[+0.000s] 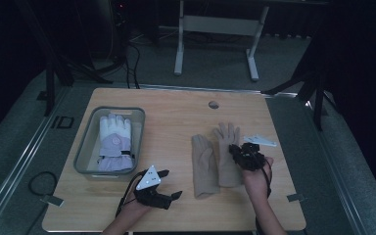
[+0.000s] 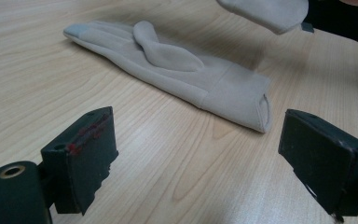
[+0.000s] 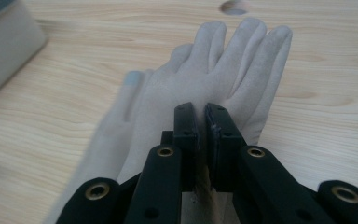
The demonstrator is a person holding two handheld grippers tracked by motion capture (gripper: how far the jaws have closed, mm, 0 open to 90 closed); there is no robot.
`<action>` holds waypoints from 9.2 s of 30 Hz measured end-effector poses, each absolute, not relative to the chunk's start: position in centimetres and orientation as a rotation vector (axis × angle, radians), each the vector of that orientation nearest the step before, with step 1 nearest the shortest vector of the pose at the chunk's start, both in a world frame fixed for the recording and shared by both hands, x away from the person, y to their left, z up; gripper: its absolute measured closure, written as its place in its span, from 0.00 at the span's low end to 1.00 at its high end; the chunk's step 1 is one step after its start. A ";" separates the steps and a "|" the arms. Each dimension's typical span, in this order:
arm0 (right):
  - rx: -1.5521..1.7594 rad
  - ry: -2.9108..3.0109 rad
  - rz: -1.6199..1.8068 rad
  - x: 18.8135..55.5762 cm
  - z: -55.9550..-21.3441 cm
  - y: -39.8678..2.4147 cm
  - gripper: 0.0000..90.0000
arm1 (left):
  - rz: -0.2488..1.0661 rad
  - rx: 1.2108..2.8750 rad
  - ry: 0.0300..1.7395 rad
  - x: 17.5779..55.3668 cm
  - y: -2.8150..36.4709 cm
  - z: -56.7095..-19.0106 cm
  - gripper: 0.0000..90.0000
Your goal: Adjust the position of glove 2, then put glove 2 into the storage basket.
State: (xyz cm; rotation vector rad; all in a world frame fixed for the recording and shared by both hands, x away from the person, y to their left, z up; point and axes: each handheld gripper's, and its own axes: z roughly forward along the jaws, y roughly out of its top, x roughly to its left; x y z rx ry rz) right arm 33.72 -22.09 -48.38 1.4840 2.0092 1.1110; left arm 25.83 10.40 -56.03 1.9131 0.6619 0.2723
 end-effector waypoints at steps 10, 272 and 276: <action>1.445 2.078 1.131 33.3 -49.1 -17.3 0.93 | 0.268 1.915 0.661 25.8 10.4 -56.0 0.13; 0.609 2.693 1.370 43.7 -44.7 7.8 0.16 | 0.313 2.220 0.816 28.4 23.1 -44.4 0.17; 0.610 2.679 1.364 43.4 -44.5 6.0 0.16 | 0.304 2.186 0.802 28.4 21.8 -44.3 0.17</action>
